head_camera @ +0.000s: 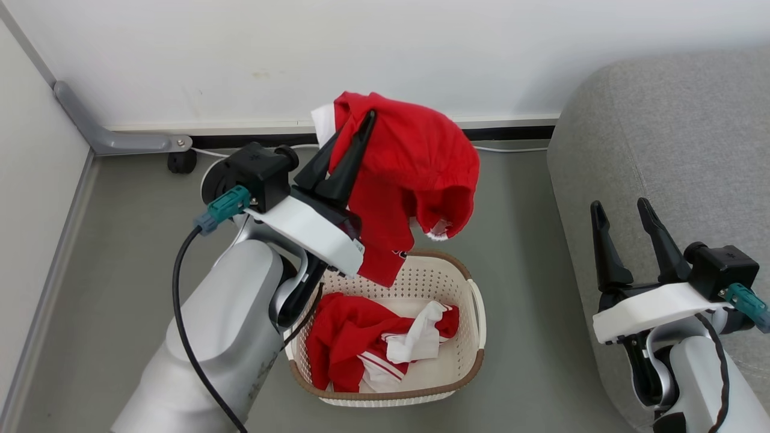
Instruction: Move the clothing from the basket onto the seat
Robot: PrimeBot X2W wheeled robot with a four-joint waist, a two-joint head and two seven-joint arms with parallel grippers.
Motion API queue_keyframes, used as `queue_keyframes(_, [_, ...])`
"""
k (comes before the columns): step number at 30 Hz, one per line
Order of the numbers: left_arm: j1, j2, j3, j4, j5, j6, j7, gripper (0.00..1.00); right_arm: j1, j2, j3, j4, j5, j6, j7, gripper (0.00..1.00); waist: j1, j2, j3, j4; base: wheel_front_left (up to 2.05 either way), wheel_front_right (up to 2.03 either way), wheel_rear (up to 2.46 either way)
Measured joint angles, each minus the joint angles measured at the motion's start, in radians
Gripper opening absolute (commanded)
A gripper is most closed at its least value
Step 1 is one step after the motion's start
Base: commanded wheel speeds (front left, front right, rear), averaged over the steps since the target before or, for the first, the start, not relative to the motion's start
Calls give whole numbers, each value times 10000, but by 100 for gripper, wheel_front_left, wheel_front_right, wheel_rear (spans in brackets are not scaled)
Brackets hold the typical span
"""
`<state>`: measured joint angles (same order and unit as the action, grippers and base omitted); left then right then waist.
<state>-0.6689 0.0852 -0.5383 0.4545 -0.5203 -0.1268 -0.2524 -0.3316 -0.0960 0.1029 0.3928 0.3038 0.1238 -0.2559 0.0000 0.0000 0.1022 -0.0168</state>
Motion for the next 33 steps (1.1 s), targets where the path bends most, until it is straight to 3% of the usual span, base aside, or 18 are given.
queue_keyframes(7, [-184,58,-48,-466,-2,2,75,0,-28,13,318,-58,-6,0,0,100,0,0,103,14,0,0,0])
queue_keyframes(22, [-185,-29,-290,-593,-8,17,155,0,-1465,-815,3701,-1070,1266,0,0,100,0,0,268,43,0,0,0])
queue_keyframes(29, [-187,-77,-424,-593,-56,17,144,0,-2274,-1003,4895,-224,1212,0,2,100,0,0,266,114,0,0,0])
queue_keyframes(33, [-198,-98,-504,-606,-94,15,140,0,-2756,-915,5227,539,591,0,2,100,0,0,270,183,0,0,0])
